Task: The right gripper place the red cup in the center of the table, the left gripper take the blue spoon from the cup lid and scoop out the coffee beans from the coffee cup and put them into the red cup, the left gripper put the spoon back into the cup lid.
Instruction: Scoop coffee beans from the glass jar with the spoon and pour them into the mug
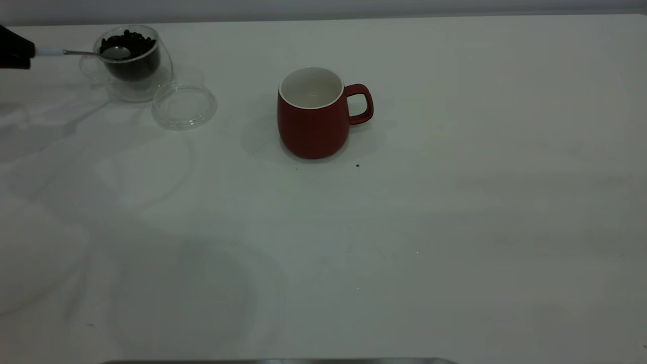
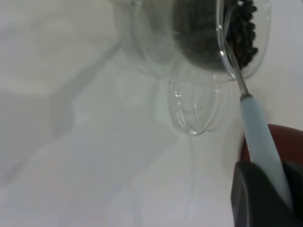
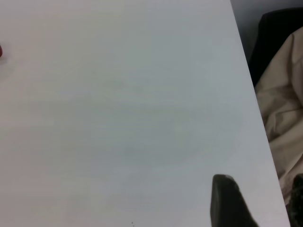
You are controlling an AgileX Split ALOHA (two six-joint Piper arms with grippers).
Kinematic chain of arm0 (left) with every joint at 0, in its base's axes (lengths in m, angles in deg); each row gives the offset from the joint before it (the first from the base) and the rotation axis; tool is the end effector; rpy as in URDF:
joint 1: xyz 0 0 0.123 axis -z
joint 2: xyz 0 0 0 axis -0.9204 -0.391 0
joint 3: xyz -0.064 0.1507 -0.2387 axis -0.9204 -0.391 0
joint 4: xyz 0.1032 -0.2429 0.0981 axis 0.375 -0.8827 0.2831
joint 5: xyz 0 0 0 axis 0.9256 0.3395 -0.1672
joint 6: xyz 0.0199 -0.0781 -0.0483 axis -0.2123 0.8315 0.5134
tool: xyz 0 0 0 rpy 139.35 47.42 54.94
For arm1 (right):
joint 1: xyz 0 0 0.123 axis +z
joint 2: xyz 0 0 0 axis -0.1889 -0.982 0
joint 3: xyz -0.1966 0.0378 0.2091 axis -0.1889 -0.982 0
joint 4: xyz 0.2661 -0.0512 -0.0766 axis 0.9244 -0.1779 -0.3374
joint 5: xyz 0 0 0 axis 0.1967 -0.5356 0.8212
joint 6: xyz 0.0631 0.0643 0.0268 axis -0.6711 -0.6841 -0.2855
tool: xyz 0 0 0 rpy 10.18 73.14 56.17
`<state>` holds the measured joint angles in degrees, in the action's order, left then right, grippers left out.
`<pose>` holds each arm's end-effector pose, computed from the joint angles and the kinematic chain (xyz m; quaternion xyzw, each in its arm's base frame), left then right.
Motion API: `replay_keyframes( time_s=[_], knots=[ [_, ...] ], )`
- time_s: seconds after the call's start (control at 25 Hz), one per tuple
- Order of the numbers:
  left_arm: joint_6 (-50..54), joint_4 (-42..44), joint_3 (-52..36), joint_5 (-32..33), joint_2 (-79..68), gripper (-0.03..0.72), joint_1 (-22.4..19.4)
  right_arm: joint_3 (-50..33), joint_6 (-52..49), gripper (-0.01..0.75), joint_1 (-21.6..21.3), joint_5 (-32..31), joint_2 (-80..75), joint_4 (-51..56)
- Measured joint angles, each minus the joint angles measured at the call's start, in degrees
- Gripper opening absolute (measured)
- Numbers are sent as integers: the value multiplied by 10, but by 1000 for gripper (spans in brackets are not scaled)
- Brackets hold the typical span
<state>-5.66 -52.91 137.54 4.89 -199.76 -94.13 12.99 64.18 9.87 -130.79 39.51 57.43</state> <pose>0.4394 0.1502 0.0402 -0.1873 0.8985 -0.3503 0.1867 0.0180 -0.0052 0.2760 -0.0067 0.8731 -0.0423 0.4856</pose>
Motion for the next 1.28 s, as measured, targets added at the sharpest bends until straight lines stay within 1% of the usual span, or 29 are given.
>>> replay_keyframes(
  time_s=[0.24,0.44,0.6,0.84,1.12,1.28],
  knots=[
    [-11,-14,1,-3,-17,126,18,0,0,348,0,0,0,0],
    [-14,-33,1,-4,-17,126,21,0,0,347,0,0,0,0],
    [-15,-35,1,12,-17,126,20,0,0,347,0,0,0,0],
    [-15,-36,1,21,-17,126,8,0,0,347,0,0,0,0],
    [-17,-37,1,62,-17,126,-30,0,0,347,0,0,0,0],
    [-37,-42,1,96,-17,126,-36,0,0,347,0,0,0,0]
  ],
)
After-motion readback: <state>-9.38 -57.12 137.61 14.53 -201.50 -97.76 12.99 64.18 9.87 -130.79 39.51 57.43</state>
